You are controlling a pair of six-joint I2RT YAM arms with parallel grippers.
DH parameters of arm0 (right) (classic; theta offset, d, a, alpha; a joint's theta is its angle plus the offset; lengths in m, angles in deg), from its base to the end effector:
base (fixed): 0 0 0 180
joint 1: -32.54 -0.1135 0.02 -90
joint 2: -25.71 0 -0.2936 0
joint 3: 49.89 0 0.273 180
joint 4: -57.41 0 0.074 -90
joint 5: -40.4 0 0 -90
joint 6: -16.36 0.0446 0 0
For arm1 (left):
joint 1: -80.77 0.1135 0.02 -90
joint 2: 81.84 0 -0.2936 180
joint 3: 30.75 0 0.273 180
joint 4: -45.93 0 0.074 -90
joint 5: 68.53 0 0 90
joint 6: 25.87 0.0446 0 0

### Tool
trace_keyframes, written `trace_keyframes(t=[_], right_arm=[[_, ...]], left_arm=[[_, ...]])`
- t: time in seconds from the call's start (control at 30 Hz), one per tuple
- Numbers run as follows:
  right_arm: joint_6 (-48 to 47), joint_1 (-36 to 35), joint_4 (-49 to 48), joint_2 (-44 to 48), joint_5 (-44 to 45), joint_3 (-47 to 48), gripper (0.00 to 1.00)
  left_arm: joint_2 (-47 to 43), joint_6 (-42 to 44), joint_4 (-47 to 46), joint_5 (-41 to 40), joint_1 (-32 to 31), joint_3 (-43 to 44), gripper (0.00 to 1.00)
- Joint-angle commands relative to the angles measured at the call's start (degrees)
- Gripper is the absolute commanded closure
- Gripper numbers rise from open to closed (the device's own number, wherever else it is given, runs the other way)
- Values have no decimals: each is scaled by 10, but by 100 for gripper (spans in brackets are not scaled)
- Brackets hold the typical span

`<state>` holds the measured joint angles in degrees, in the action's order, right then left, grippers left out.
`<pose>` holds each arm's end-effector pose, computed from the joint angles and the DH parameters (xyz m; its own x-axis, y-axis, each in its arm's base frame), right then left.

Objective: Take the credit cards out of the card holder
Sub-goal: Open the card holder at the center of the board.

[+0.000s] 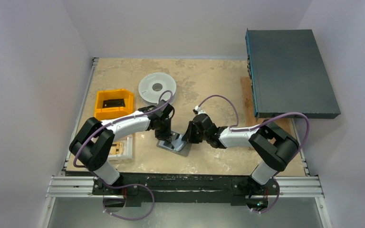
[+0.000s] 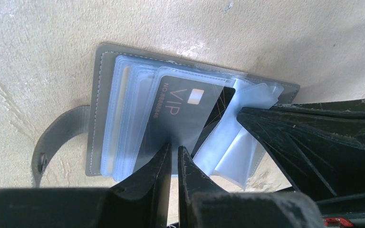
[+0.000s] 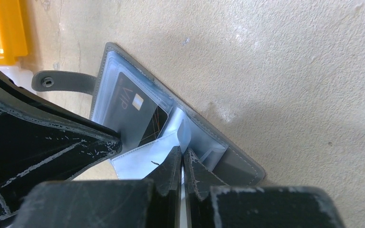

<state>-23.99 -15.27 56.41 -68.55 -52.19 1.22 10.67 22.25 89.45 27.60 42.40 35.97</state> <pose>0.2194 0.2450 0.1400 -0.8730 0.1705 -0.4569 -0.1503 0.7972 0.5847 0.2483 -0.2027 0.1773 -0.9779 -0.0724 -0.1964 -0.0081 0.9506 -0.3102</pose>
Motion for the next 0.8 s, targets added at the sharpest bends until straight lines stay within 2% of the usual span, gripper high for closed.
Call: trace_keyframes(t=[0.0,0.23,0.4,0.67,0.77], right_arm=[[-14,3,48,-29,12,-26,100],[-19,4,36,-32,7,-26,100],[-23,4,41,-26,6,-14,99],[-35,6,83,18,13,28,86],[-38,9,106,39,18,41,78]], left_arm=[[6,10,1,-7,2,10,92],[6,23,4,8,-5,19,100],[-3,26,9,22,-19,36,100],[4,22,-4,55,-37,47,100],[6,15,-18,70,-39,43,100]])
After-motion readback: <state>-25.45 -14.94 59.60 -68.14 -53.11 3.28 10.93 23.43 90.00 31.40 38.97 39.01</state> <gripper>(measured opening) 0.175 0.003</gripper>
